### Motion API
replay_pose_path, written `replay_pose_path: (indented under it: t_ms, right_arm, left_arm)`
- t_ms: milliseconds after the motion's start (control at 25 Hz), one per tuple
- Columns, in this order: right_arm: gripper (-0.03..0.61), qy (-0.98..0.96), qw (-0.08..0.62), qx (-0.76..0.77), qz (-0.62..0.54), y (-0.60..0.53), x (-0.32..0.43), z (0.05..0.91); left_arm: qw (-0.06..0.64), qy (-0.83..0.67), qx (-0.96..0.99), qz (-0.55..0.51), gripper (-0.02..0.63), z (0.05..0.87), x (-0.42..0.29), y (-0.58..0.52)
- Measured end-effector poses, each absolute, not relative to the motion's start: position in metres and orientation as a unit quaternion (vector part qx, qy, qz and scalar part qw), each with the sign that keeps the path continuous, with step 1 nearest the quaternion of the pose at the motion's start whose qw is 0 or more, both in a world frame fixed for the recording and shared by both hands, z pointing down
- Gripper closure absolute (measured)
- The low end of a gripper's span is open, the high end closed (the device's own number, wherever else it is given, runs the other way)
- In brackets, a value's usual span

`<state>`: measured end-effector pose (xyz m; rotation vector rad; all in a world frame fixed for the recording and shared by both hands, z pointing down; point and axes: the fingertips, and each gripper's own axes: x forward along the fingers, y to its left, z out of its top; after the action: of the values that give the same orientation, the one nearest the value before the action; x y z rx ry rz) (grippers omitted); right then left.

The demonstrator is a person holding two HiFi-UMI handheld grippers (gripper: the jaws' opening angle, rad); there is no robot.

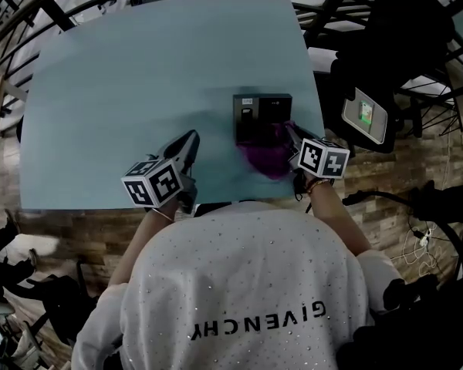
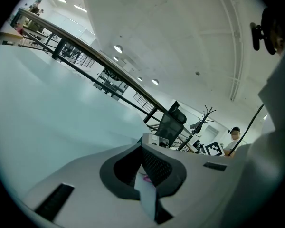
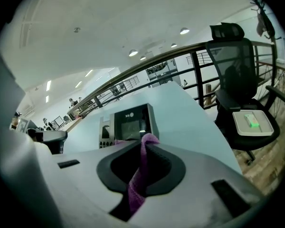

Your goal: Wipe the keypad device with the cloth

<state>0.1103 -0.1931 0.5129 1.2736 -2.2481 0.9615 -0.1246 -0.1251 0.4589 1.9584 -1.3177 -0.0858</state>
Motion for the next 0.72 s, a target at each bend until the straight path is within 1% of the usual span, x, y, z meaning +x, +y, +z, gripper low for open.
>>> replay_pose_path:
  t_ms: [160,360,560,720]
  right_arm:
    - [0.559,-0.797,0.194,0.462,0.337,-0.192,0.106,0.509]
    - [0.559,-0.851,0.19,0.374,0.315,-0.164,0.046,0.495]
    - [0.559,-0.871,0.24,0.316,0.291,-0.14,0.005,0.509]
    - [0.56,-0.872,0.26,0.303,0.284,-0.136,-0.01,0.515]
  left_arm:
    - [0.379,-0.512,0.77,-0.028,0.614,0.457,-0.127,-0.126]
    - [0.38,-0.505,0.775,-0.024,0.614,0.458,-0.123,-0.125]
    - [0.38,-0.5,0.778,-0.02,0.614,0.46,-0.123,-0.118]
    - [0.384,-0.51,0.769,-0.023,0.614,0.462,-0.136,-0.112]
